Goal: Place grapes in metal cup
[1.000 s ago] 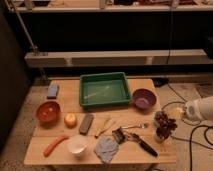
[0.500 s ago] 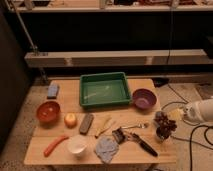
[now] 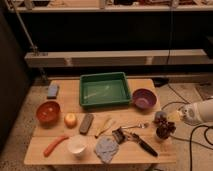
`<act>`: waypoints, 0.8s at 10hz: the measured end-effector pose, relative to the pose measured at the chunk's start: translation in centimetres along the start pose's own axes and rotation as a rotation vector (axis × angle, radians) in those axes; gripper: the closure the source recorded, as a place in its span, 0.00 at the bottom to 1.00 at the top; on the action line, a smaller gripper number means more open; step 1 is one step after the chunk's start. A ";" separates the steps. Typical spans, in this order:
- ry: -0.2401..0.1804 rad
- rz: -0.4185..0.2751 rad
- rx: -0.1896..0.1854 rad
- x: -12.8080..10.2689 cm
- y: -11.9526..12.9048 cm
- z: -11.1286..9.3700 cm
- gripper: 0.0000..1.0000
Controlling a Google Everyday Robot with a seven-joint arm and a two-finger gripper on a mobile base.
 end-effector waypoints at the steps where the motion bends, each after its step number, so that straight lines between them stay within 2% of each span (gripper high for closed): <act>1: -0.005 0.000 -0.002 -0.1 0.0 0.1 1.00; 2: -0.018 0.006 -0.006 -0.1 0.1 0.3 1.00; 8: -0.018 0.006 -0.006 -0.1 0.1 0.3 1.00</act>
